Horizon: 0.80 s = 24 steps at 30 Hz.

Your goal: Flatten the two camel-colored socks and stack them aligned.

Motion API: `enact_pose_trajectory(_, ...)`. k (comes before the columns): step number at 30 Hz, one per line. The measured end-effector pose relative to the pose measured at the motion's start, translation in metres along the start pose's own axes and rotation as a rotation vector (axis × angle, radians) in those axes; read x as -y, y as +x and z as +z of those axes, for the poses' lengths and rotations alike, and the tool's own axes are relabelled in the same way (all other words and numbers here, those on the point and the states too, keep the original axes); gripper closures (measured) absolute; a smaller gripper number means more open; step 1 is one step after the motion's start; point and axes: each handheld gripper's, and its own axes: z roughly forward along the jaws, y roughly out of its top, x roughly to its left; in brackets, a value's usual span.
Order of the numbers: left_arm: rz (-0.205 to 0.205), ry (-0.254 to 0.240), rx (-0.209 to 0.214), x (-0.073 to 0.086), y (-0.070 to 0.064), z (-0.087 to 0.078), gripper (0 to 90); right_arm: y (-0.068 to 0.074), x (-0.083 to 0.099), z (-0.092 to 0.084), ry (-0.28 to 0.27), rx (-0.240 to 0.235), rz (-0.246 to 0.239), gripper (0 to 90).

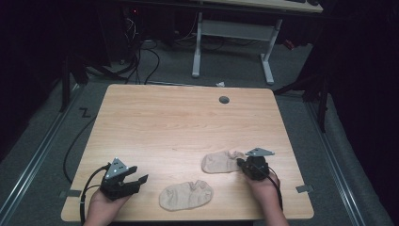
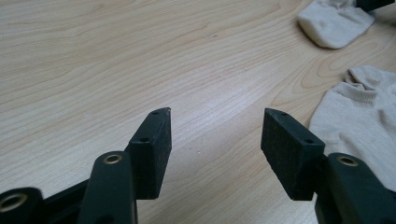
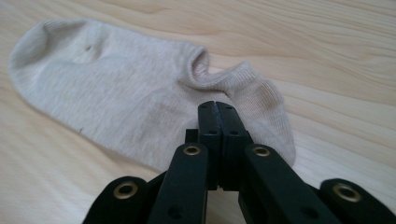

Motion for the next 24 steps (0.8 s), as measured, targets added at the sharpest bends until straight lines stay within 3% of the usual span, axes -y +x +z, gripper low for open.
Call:
enact_pose_trajectory(6,0.012,0.010,0.012,-0.003,-0.003,0.010,43.3,0.040,-0.011,0.012,0.003,-0.068,-0.080,89.5)
enact_pose_trajectory(13,0.015,0.022,0.011,-0.005,-0.008,0.021,43.9,0.073,-0.024,0.025,0.005,-0.115,-0.154,89.2)
enact_pose_trajectory(18,0.021,0.021,0.012,-0.008,-0.011,0.028,45.4,0.088,-0.030,0.033,0.002,-0.134,-0.187,88.9)
enact_pose_trajectory(24,0.019,0.023,0.028,-0.014,-0.013,0.041,45.2,0.093,-0.034,0.034,-0.006,-0.139,-0.195,87.1)
